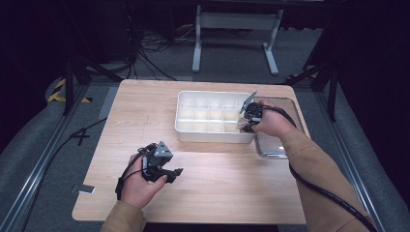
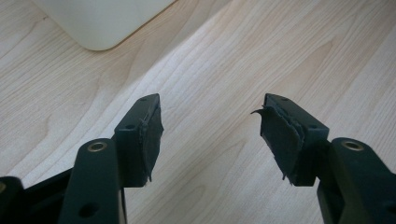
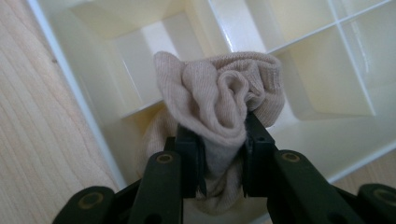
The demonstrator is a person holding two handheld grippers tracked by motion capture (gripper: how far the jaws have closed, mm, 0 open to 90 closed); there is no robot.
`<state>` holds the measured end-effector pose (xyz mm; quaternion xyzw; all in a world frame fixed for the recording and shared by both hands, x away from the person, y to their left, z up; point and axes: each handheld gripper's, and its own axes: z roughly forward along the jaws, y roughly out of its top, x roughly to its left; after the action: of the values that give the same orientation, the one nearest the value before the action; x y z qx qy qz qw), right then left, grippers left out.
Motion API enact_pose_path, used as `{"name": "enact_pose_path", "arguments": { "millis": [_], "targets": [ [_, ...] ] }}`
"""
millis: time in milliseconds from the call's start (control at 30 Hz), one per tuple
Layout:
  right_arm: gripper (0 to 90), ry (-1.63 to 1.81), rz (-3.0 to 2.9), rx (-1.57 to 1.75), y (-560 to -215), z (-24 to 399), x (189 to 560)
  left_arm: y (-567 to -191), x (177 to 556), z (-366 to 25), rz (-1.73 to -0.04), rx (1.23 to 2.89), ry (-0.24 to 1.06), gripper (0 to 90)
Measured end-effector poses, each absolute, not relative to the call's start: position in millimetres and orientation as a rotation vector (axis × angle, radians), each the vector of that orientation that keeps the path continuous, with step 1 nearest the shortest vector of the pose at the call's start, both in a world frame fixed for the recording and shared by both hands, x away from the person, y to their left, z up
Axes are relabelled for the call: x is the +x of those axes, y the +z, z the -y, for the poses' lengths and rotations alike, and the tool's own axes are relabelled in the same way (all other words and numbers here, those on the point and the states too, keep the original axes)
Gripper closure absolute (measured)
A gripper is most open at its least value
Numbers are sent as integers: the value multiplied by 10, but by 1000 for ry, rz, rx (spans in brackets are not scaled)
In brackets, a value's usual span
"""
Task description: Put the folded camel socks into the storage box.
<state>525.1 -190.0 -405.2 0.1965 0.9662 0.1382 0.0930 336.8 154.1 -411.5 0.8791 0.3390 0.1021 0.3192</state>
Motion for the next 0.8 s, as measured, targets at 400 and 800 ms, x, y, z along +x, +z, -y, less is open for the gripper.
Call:
{"name": "enact_pose_path", "arguments": {
  "millis": [400, 800],
  "targets": [
    [711, 382, -2884, 690, -4174, 1895, 5274, -4108, 3367, -1537, -888, 2313, 266, 395],
    [631, 480, -2851, 790, -3917, 1981, 5263, -4091, 3364, -1518, -884, 2302, 259, 395]
  ]
}}
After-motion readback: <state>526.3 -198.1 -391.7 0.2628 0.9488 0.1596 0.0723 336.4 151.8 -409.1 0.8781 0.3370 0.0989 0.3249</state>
